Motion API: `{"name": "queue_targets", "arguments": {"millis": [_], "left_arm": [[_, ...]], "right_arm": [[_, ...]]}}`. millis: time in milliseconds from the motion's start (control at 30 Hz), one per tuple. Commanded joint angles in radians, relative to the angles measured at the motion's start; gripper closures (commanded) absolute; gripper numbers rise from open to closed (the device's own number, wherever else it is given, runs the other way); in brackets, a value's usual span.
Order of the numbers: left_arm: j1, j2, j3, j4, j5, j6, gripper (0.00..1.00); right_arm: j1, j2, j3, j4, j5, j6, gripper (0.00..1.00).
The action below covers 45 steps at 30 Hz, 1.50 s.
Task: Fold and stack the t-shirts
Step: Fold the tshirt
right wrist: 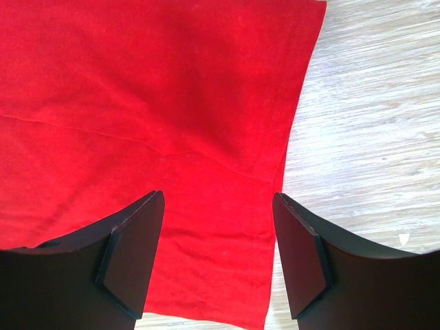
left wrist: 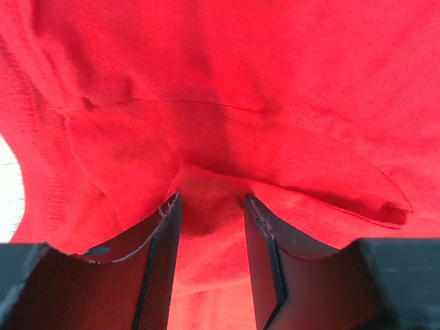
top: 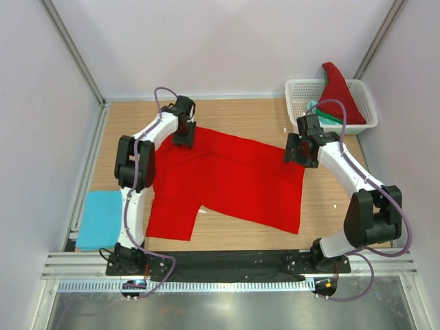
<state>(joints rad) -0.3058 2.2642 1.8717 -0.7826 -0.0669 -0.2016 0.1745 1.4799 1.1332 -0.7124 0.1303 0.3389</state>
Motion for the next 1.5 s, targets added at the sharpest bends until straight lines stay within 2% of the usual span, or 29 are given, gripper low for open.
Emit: {"name": "queue_targets", "arguments": {"millis": [0,100,133,200,333,400,467,533,667,867,1100,1200,1233,1267,1467], "left_arm": [[0.005,-0.002,0.046,0.026,-0.04,-0.002,0.57],[0.004,0.017,0.066,0.02,-0.04,-0.007,0.63],[0.004,0.02,0.067,0.016,-0.042,-0.01,0.7],[0.004,0.011,0.061,0.017,-0.048,-0.015,0.76],[-0.001,0.009,0.058,0.026,-0.07,-0.009,0.8],[0.0,0.008,0.06,0.025,-0.074,-0.007,0.78],[-0.001,0.001,0.057,0.026,-0.086,-0.007,0.66],[-0.003,-0.008,0.053,0.029,-0.093,-0.007,0.63],[-0.003,0.001,0.058,0.043,-0.097,0.001,0.61],[-0.003,0.029,0.063,0.043,-0.077,0.005,0.65],[-0.001,0.041,0.076,0.052,-0.079,0.019,0.76],[-0.004,0.034,0.076,0.051,-0.076,0.018,0.88],[-0.003,0.02,0.075,0.051,-0.08,0.016,0.98],[-0.004,0.011,0.072,0.049,-0.086,0.011,1.0],[-0.024,-0.078,0.044,0.029,-0.129,-0.015,1.0]], "right_arm": [[-0.003,-0.012,-0.003,0.01,-0.014,0.002,0.29],[-0.003,-0.015,-0.01,0.011,-0.018,0.003,0.29],[-0.003,-0.013,-0.01,0.01,-0.017,0.003,0.29],[-0.004,-0.015,-0.01,0.01,-0.018,0.002,0.29],[-0.003,-0.013,-0.016,0.011,-0.03,0.005,0.3],[-0.003,-0.012,-0.018,0.011,-0.035,0.006,0.3],[-0.003,-0.01,-0.019,0.014,-0.038,0.008,0.3],[-0.004,-0.01,-0.023,0.013,-0.04,0.008,0.3],[-0.003,-0.013,-0.027,0.011,-0.043,0.009,0.3],[-0.003,-0.015,-0.027,0.007,-0.041,0.008,0.3],[-0.003,-0.018,-0.03,0.002,-0.05,0.009,0.3],[-0.003,-0.018,-0.029,0.001,-0.054,0.009,0.3],[-0.004,-0.018,-0.029,-0.001,-0.055,0.009,0.3],[-0.003,-0.017,-0.027,-0.002,-0.057,0.008,0.3],[-0.003,-0.006,-0.024,0.008,-0.069,0.012,0.3]]}}
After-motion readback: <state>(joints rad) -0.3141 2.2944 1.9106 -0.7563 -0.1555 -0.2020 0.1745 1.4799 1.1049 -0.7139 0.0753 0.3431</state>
